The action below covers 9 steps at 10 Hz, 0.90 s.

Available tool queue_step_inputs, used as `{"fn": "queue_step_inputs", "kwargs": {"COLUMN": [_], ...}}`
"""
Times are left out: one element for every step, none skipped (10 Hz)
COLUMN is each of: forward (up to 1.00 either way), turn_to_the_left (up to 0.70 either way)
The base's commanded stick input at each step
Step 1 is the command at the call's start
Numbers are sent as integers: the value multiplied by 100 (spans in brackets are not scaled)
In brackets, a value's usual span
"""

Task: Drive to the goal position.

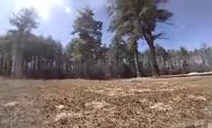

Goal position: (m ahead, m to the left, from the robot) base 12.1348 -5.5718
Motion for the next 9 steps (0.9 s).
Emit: {"fn": "queue_step_inputs", "kwargs": {"forward": [70, 70, 70, 70, 70, 70, 70, 70, 70], "turn_to_the_left": [0, 0, 0, 0, 0, 0, 0, 0, 0]}}
